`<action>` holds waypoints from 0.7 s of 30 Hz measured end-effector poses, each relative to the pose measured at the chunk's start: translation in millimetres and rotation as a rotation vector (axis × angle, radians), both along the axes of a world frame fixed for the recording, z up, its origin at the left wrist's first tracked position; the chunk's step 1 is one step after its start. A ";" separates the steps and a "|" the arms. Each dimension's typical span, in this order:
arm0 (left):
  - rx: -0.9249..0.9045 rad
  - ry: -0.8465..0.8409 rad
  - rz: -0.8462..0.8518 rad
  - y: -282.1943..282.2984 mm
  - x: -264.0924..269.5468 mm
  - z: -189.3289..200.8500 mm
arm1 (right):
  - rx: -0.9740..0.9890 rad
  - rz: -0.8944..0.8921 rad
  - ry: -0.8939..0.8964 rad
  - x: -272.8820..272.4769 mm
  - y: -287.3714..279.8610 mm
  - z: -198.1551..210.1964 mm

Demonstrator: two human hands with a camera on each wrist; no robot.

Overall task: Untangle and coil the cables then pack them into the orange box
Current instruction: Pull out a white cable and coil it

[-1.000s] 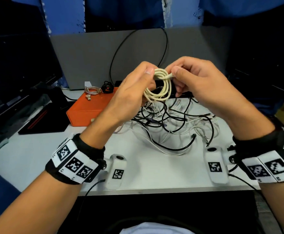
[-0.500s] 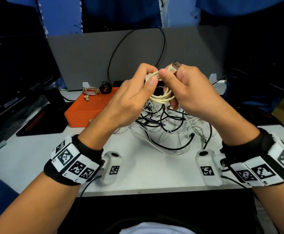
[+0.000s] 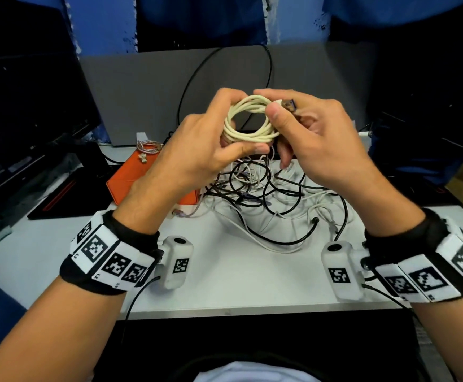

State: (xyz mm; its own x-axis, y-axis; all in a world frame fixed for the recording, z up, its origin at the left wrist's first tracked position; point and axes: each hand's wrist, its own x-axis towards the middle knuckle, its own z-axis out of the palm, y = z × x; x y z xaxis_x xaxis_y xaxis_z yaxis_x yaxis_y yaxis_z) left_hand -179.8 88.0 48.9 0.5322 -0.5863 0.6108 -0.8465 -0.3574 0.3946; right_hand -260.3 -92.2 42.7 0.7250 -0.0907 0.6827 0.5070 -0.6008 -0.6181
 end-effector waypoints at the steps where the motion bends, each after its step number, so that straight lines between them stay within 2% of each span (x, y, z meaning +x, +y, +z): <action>1: -0.004 0.004 0.000 -0.4 0.3 -0.4 | 0.017 0.011 -0.010 1.3 0.1 -2.1; 7: 0.059 0.065 -0.090 3.8 -4.3 -0.8 | 0.043 0.035 0.021 7.5 -5.3 -7.8; 15: -0.069 0.013 -0.036 -3.4 4.6 -9.5 | 0.073 -0.007 -0.034 11.5 -4.3 -12.3; 17: -0.090 0.125 -0.112 -5.7 8.4 -11.2 | 0.062 -0.032 -0.034 13.7 -4.9 -14.1; 20: -0.162 0.454 -0.247 -2.2 17.3 -9.7 | 0.059 -0.068 -0.029 13.9 -6.4 -15.0; 21: -0.181 0.484 -0.240 -0.1 18.4 -7.4 | 0.060 -0.073 -0.011 14.2 -7.6 -15.4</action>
State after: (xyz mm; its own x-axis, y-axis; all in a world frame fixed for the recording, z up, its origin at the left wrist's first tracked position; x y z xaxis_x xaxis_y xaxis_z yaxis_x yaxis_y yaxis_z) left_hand -161.4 87.9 41.5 0.6412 -0.6339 0.4325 -0.6031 -0.0678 0.7948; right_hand -246.1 -99.8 27.4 0.7074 -0.1841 0.6824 0.4704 -0.5980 -0.6489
